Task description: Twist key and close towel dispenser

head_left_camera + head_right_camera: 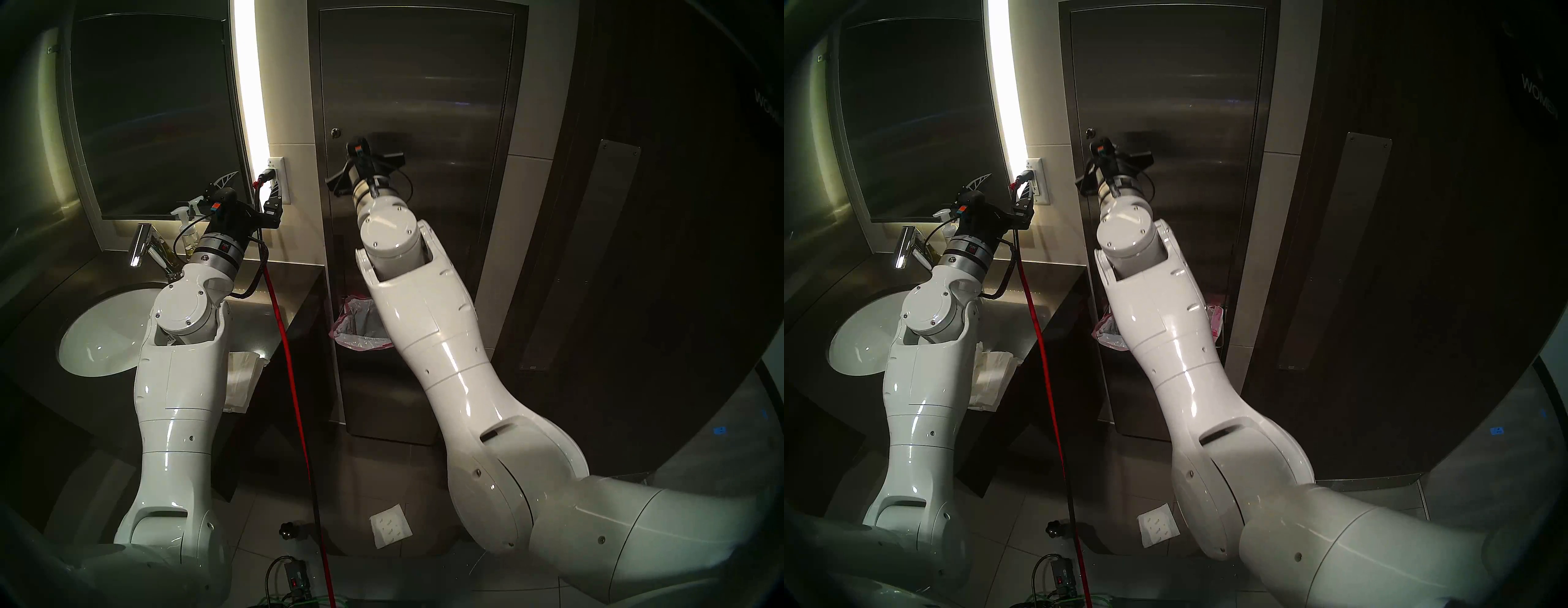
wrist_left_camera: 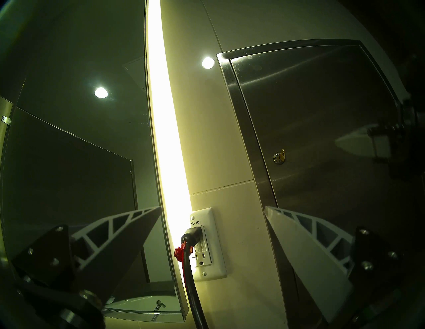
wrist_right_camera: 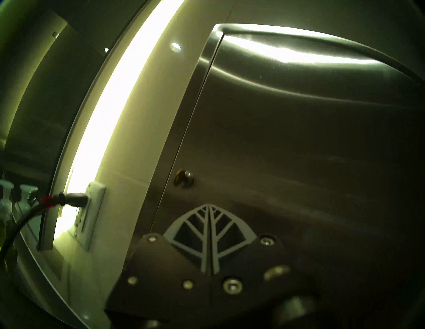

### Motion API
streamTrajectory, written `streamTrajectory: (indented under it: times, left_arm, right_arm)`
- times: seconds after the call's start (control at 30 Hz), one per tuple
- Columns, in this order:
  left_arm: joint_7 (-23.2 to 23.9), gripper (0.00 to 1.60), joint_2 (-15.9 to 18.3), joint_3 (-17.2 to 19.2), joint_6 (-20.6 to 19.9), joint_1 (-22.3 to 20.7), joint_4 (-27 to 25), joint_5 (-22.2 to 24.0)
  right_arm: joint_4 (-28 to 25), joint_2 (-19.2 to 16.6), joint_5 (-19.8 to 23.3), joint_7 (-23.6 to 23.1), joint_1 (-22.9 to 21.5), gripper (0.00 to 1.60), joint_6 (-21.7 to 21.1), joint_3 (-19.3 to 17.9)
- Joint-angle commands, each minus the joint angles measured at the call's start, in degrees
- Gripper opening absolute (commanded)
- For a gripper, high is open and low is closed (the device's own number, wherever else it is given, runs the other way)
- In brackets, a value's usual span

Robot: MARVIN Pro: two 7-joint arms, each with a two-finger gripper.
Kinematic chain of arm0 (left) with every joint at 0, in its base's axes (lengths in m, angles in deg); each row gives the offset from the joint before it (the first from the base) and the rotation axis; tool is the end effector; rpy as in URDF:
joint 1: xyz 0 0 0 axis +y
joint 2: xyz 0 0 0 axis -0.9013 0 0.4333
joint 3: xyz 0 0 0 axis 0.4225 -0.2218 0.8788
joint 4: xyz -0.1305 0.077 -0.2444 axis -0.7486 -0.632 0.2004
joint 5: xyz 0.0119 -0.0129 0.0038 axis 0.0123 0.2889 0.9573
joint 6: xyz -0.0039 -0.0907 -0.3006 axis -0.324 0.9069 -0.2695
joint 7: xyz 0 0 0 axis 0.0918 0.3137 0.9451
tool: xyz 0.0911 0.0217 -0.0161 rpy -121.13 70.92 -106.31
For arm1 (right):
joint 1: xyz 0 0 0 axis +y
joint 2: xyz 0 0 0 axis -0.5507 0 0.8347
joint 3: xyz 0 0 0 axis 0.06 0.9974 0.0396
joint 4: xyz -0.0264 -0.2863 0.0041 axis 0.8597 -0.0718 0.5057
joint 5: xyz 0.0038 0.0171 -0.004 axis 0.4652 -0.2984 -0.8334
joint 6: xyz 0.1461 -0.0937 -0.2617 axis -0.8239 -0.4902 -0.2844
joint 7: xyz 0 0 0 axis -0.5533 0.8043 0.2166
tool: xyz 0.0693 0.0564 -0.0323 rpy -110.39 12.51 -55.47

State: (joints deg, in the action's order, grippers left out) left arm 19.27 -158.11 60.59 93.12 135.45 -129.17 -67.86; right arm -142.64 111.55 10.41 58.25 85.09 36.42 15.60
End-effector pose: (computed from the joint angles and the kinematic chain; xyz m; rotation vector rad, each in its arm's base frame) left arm 0.4863 0.0995 -0.1250 -1.5840 0.2984 -2.5722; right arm 0.5397 0.2419 -0.0737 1.7157 0.5812 2.4939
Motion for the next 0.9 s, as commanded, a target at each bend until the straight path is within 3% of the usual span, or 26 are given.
streamTrajectory:
  times: [0.0, 0.47, 0.5, 0.53, 0.57, 0.6, 0.87]
  left_arm:
    - [-0.02, 1.6, 0.07, -0.16, 0.17, -0.99, -0.64, -0.02]
    - [-0.03, 1.6, 0.18, -0.23, 0.17, -1.0, -0.64, 0.05]
    - [-0.03, 1.6, 0.19, -0.23, 0.17, -1.01, -0.64, 0.05]
    - [-0.03, 1.6, 0.19, -0.23, 0.17, -1.01, -0.64, 0.05]
    - [-0.03, 1.6, 0.19, -0.24, 0.17, -1.02, -0.64, 0.05]
    - [-0.04, 1.6, 0.21, -0.26, 0.17, -1.02, -0.64, 0.06]
    - [-0.05, 1.6, 0.27, -0.31, 0.17, -1.05, -0.64, 0.09]
  right_arm:
    - [-4.03, -2.12, -0.72, 2.4, 6.49, 0.0, 1.36, 2.35]
    - [-12.95, -9.95, -2.23, 8.61, 17.85, 0.0, 3.12, 6.97]
    - [-13.47, -10.28, -2.24, 9.04, 18.37, 0.22, 3.2, 7.26]
    - [-13.47, -10.28, -2.24, 9.04, 18.37, 0.22, 3.2, 7.26]
    - [-15.19, -11.51, -2.29, 9.74, 20.23, 0.68, 3.48, 7.91]
    - [-16.54, -12.37, -2.47, 10.96, 21.71, 1.6, 3.68, 8.67]
    - [-22.14, -15.15, -2.81, 15.18, 27.49, 1.6, 4.02, 11.04]
